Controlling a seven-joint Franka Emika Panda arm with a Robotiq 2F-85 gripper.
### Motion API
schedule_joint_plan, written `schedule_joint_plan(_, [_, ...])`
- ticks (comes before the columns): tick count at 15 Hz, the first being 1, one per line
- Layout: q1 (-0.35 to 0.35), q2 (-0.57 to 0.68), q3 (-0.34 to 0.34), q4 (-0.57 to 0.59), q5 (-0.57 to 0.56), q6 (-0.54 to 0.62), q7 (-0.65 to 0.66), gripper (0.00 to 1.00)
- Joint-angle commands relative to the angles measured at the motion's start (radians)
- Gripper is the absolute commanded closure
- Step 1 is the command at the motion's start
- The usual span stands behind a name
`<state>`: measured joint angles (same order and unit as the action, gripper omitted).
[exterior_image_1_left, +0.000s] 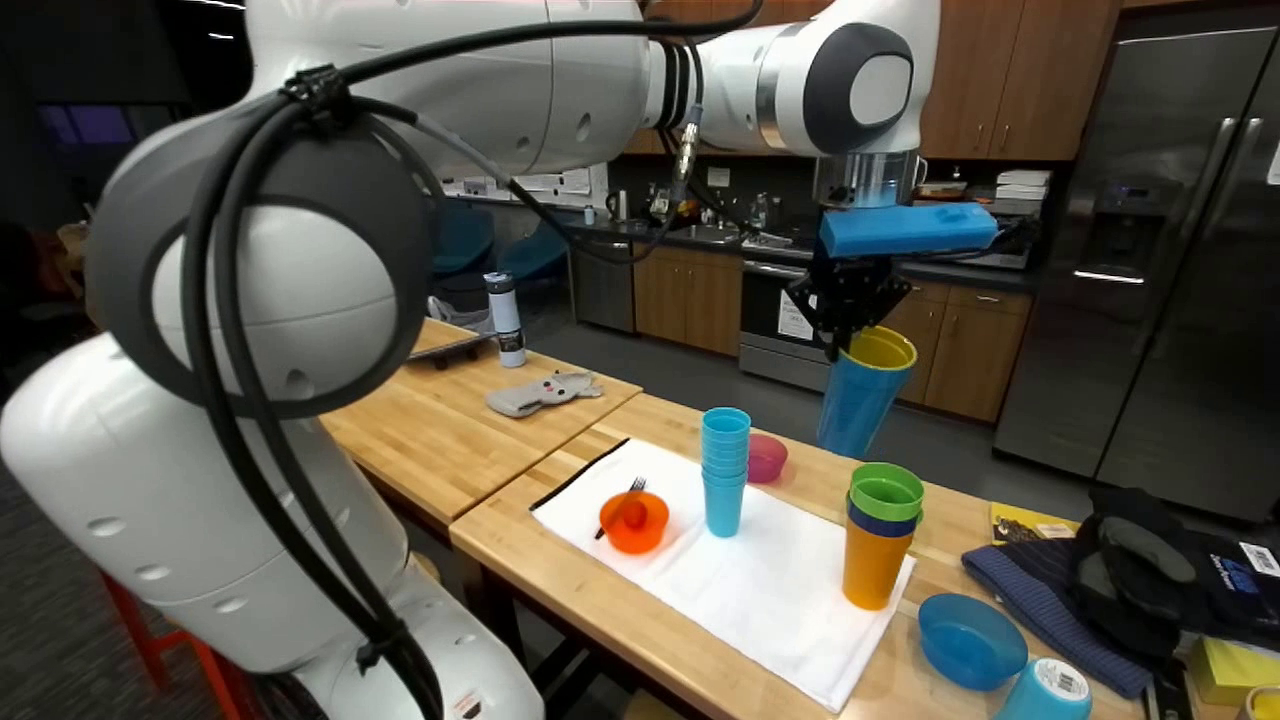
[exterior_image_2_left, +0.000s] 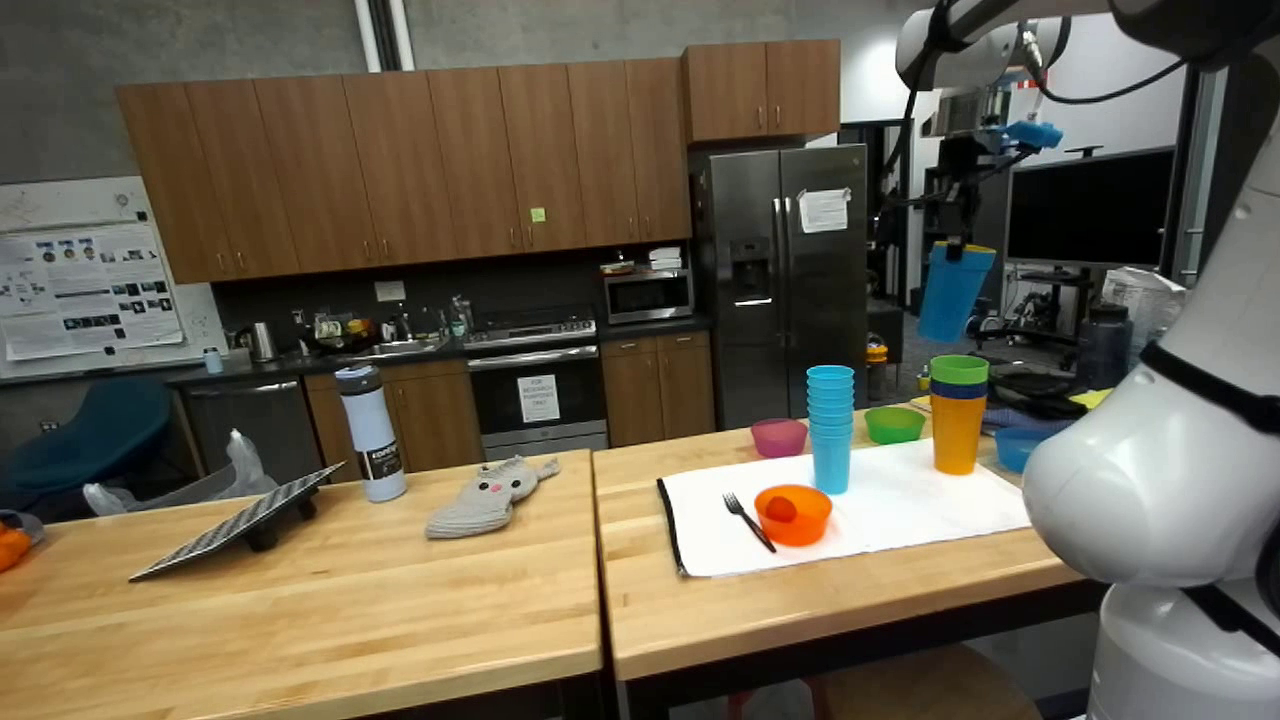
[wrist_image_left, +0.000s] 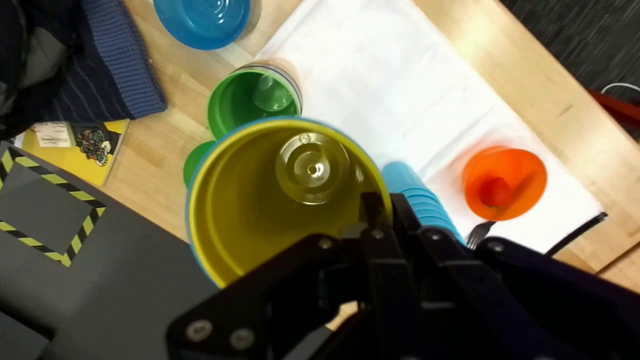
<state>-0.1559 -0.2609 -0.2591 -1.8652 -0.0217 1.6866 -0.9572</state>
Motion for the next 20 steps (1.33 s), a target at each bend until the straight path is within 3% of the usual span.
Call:
schedule_joint_plan(1, [0.014,-0.007,-0.006,0.058,0.01,-0.111,-0.033,0.98])
schedule_joint_plan(11, [0.052,0.014,0.038,-0.025,-0.049,-0.206,-0.093,0.98])
schedule_joint_plan(17, [0.062,0.007,0.067,-0.141,-0.101,-0.136,-0.076,0.98])
schedule_joint_plan(20, [0.065,-0.009,0.084,-0.214,-0.166,-0.027,-0.056,0.98])
